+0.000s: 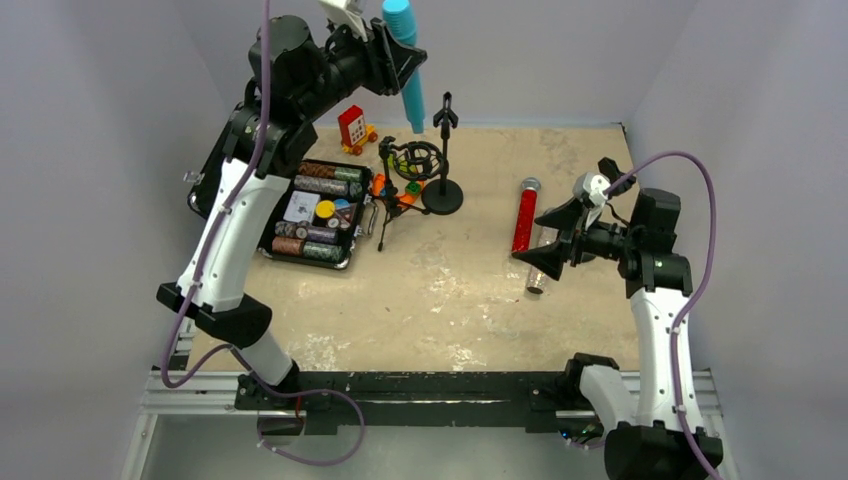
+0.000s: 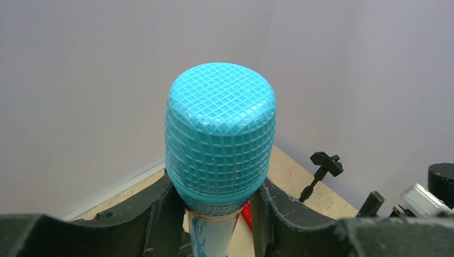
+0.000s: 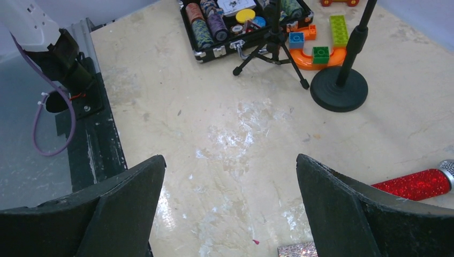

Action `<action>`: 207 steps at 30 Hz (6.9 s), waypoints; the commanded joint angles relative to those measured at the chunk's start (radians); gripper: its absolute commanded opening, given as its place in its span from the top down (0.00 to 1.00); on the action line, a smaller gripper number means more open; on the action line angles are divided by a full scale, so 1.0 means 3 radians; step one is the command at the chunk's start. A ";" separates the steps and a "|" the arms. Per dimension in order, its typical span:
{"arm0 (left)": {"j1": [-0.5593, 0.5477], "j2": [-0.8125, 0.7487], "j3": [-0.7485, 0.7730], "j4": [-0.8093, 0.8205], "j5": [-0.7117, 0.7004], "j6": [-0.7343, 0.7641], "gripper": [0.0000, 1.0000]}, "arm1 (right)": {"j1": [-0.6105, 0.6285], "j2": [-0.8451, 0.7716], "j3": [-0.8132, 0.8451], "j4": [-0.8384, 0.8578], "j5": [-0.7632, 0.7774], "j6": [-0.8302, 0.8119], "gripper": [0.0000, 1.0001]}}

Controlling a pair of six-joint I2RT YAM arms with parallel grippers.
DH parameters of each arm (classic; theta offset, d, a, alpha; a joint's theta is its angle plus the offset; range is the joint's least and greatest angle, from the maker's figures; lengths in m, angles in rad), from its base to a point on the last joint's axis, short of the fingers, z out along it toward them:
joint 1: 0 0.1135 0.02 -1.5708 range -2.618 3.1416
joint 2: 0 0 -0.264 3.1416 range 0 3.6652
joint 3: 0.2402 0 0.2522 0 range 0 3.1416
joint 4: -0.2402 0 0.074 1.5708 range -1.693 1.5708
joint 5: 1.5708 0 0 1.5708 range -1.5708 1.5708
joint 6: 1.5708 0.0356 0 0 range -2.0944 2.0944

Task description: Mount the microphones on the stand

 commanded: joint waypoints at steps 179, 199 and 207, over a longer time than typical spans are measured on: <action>0.0130 -0.3865 -0.5234 0.0468 0.1104 0.0764 0.02 | 0.0946 0.1515 0.1921 -0.2356 0.1330 -0.1863 0.83; -0.0650 -0.3056 -0.5017 0.0759 0.0911 0.0260 0.04 | 0.0749 0.1252 0.2720 -0.2272 0.0800 -0.1554 0.25; -0.0990 -0.2212 -0.4593 0.0694 0.0426 0.0134 0.06 | -0.0100 0.0511 0.1715 -0.0979 -0.0208 -0.0333 0.26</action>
